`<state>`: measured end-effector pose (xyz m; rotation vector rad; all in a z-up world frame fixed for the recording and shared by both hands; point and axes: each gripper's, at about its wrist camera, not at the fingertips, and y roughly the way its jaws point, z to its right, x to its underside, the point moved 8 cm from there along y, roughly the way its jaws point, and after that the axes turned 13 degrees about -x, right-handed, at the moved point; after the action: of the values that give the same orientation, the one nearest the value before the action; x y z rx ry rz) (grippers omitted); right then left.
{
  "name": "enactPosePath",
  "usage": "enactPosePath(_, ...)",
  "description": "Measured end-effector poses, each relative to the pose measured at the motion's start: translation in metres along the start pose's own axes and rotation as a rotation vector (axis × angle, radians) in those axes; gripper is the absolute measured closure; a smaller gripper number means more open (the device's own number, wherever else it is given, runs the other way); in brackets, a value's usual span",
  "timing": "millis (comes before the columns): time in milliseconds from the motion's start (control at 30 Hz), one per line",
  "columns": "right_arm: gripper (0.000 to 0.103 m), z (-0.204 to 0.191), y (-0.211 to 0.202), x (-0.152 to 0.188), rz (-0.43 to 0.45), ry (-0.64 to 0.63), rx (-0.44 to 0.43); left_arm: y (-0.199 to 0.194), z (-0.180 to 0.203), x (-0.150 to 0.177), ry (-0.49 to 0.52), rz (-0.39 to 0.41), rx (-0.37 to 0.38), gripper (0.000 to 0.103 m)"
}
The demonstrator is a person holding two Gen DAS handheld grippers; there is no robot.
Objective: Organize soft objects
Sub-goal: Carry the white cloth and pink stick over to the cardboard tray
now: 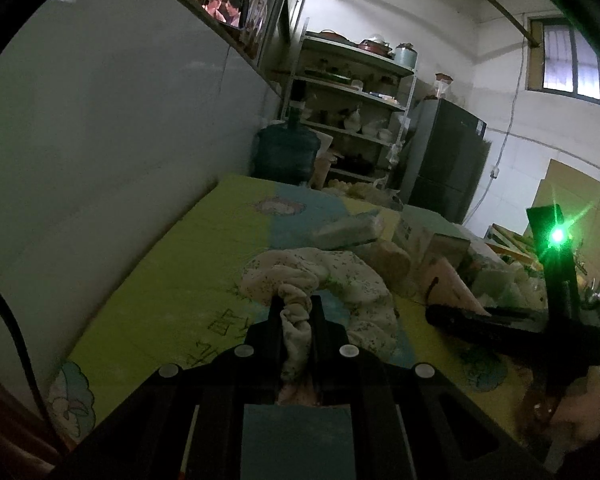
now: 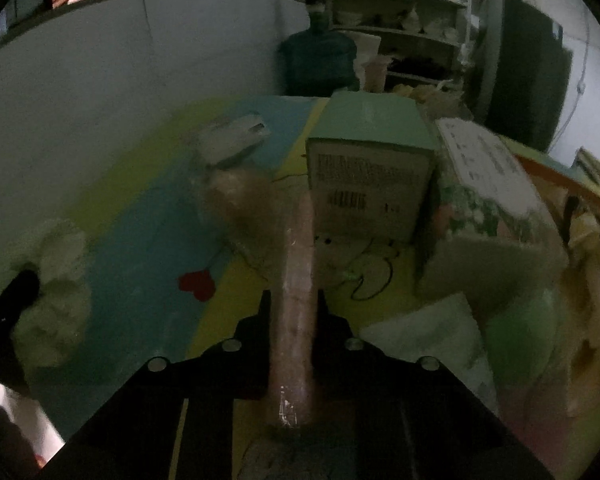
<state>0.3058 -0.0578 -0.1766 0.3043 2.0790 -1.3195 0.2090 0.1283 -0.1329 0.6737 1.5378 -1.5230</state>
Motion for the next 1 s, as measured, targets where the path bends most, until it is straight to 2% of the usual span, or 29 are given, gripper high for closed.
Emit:
enactPosePath(100, 0.088, -0.004, -0.007, 0.004, 0.004, -0.008, -0.017, -0.002, 0.001, -0.002, 0.004, 0.01, 0.004, 0.092)
enactPosePath(500, 0.088, -0.022, -0.055, -0.005, 0.142, -0.036, -0.105, -0.013, 0.026, -0.016, 0.05, 0.04, 0.018, 0.092)
enactPosePath(1000, 0.088, -0.007, -0.113, -0.017, 0.278, -0.029, -0.141, -0.033, 0.081, -0.028, 0.122, 0.07, 0.09, 0.092)
